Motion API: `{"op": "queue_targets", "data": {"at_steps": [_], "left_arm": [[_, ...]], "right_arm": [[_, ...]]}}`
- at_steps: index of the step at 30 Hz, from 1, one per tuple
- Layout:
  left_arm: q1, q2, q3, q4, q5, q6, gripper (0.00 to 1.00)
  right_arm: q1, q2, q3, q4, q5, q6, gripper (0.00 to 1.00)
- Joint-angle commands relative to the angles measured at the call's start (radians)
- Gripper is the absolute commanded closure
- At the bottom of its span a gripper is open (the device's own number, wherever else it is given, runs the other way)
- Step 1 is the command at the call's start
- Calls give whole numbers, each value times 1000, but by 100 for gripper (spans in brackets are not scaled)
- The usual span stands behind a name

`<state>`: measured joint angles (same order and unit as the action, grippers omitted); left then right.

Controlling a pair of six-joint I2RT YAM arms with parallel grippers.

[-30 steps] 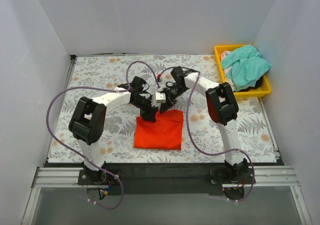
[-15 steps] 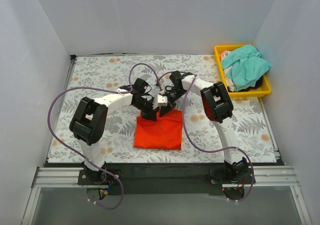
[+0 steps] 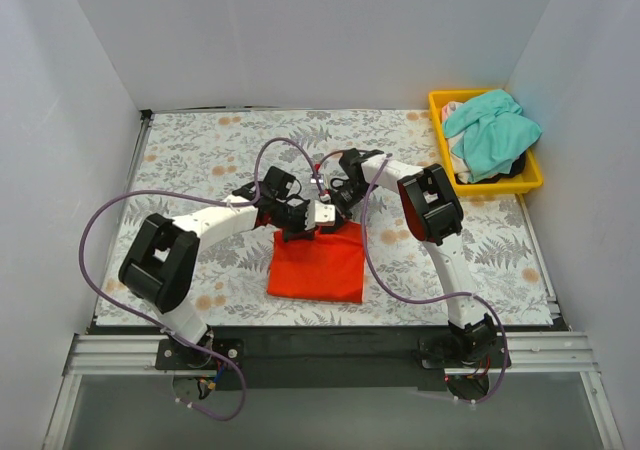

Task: Fold and stack the t-shirts
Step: Fold the tshirt

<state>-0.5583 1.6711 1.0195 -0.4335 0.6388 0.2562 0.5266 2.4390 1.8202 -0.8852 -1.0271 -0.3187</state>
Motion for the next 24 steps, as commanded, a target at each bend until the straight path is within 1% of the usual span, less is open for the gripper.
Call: {"op": "queue_targets", "data": {"at_steps": [1,7,13,19,24], "left_arm": [[0,-62,-15,128,-22,5,100],[0,-51,-19,197,-34,0,100],[0,-48,-64,352,-79,-38,100],[0,-43,-108,456,-125,-52,100],[0,-94,-154,483,-93,-37,100]], "right_arm": [[7,11,-29,-17,55,-56,85],[9,5,-41,-24,42,-74,86],[9,5,-47,-29,32,-83,86],[6,-3,-44,-38,47,-94,87],[6,-29,-13,-60,77,-92,86]]}}
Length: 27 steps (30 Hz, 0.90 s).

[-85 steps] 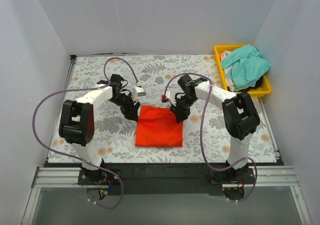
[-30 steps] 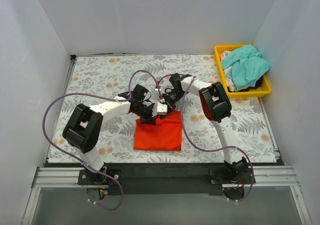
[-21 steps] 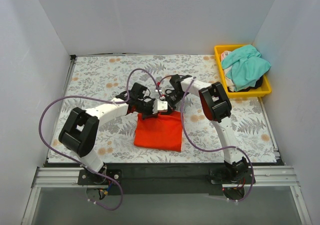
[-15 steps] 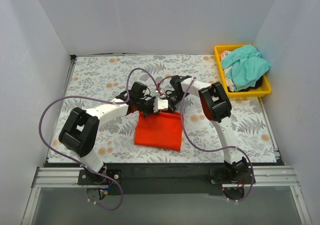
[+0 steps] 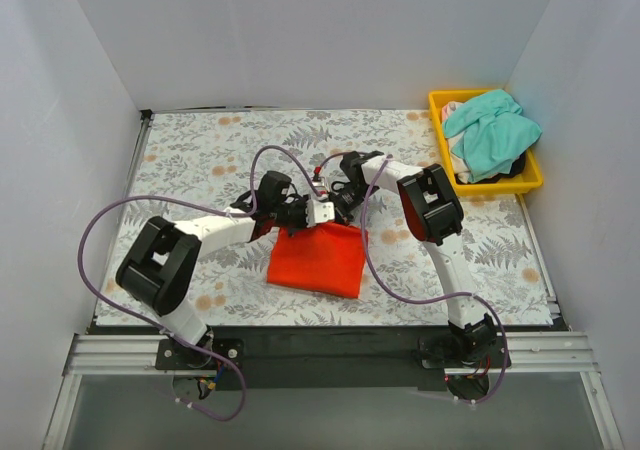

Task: Fold and stack the t-shirts
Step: Fold the tshirt

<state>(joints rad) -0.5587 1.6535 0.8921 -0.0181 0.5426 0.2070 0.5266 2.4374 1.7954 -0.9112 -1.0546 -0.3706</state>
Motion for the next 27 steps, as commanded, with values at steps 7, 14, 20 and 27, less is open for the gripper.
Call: {"op": "queue_targets", "data": {"at_steps": [7,14,20,27], "left_arm": [[-1,-150,-94,70,51,71,100],[-1,-176,-130,75,59,104,100],[-7,-176,-134,112,51,101,100],[-14,-166,-163,204,25,94,100]], "right_arm": [[0,-139,38,-58,172,-37,85],[-34,-98,107,-167,214,-114,84],[-8,-32,119,-190,188,-148,84],[6,23,105,-201,139,-165,85]]}}
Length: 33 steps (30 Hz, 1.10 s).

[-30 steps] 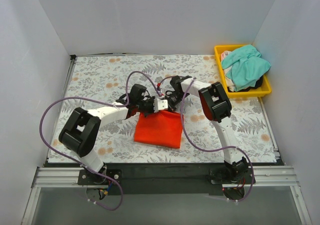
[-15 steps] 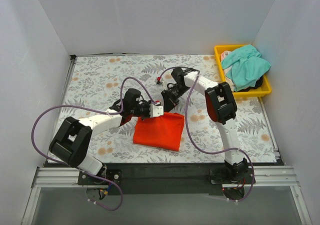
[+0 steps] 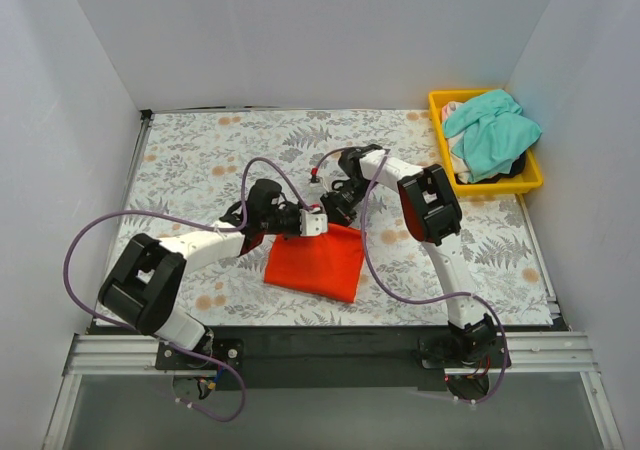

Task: Fold and stack the t-shirts
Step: Fold the tshirt

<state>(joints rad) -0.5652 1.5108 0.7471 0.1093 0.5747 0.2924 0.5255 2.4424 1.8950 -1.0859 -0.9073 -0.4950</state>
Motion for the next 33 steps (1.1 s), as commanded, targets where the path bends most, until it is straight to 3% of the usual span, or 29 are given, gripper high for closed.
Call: {"op": "queue_targets", "data": {"at_steps": [1,12,18,22,26,33], "left_arm": [[-9,-15,-22,108,-12,-2,100],[-9,68,-31,204,-55,-24,100],[-9,115,-34,240,-75,-55,100],[-9,120,-19,221,-53,-62,79],[-9,103,24,135,-29,-61,57],[-6,2,156,-69,-1,-212,50]], "right_arm": [[5,18,-8,-26,-10,-51,85],[-19,23,28,-46,16,-54,86],[-48,3,82,-49,109,-37,85],[-50,-38,111,-51,228,-28,81],[-53,-91,116,-52,329,-31,67],[-64,-166,182,-55,423,-39,59]]}}
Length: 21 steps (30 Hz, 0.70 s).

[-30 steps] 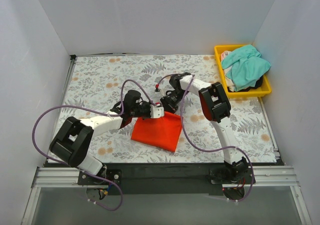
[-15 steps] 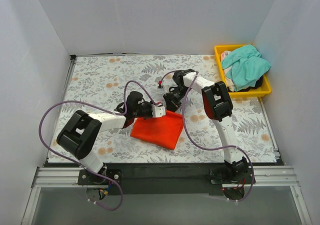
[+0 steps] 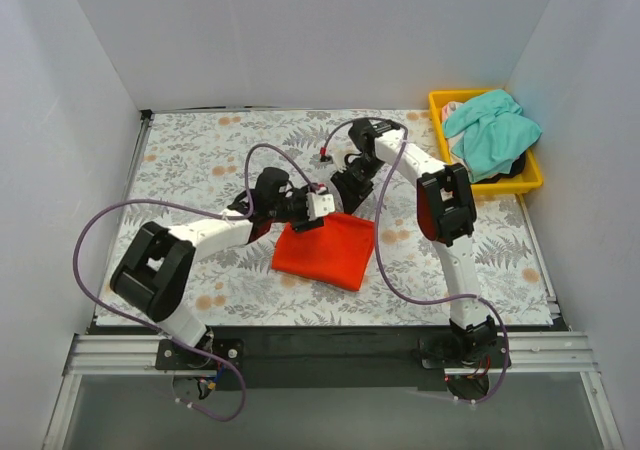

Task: Fold and stack the t-shirts
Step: Fold the tshirt

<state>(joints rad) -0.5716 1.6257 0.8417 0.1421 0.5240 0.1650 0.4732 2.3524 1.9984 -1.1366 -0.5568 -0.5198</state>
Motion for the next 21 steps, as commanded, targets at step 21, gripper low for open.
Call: {"op": "queue_targets", "data": {"at_steps": [21], "left_arm": [[259,198,640,-895,387,-377,25]], "right_arm": [[-154,-300,-188,-114,-186,-85,44]]}}
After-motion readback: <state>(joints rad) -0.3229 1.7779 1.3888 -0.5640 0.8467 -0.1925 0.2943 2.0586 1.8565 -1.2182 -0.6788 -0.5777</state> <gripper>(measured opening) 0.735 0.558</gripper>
